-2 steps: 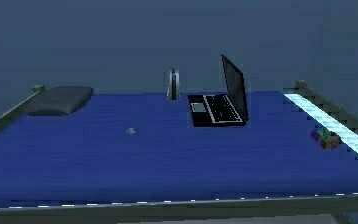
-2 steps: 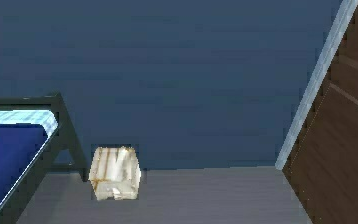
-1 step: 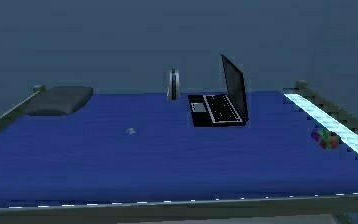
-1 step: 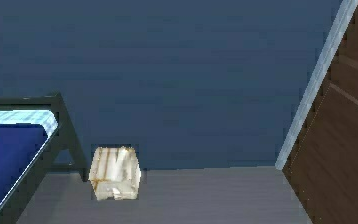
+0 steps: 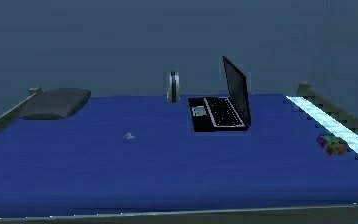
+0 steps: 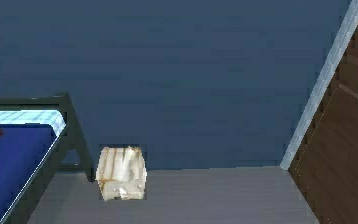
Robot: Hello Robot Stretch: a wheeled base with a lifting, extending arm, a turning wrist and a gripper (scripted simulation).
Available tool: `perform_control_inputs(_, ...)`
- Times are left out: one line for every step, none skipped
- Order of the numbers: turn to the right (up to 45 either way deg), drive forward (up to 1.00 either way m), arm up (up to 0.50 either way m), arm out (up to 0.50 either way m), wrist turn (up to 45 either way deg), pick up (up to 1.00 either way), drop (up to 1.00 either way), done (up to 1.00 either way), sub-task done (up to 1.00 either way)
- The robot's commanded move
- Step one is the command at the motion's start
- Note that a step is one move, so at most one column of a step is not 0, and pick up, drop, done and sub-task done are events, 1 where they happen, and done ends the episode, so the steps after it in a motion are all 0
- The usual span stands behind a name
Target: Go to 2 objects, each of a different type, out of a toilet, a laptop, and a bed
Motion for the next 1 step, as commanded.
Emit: perform_control_inputs(9.0,0.0,0.0,0.0,0.0,0.0,0.0,0.0,0.0)
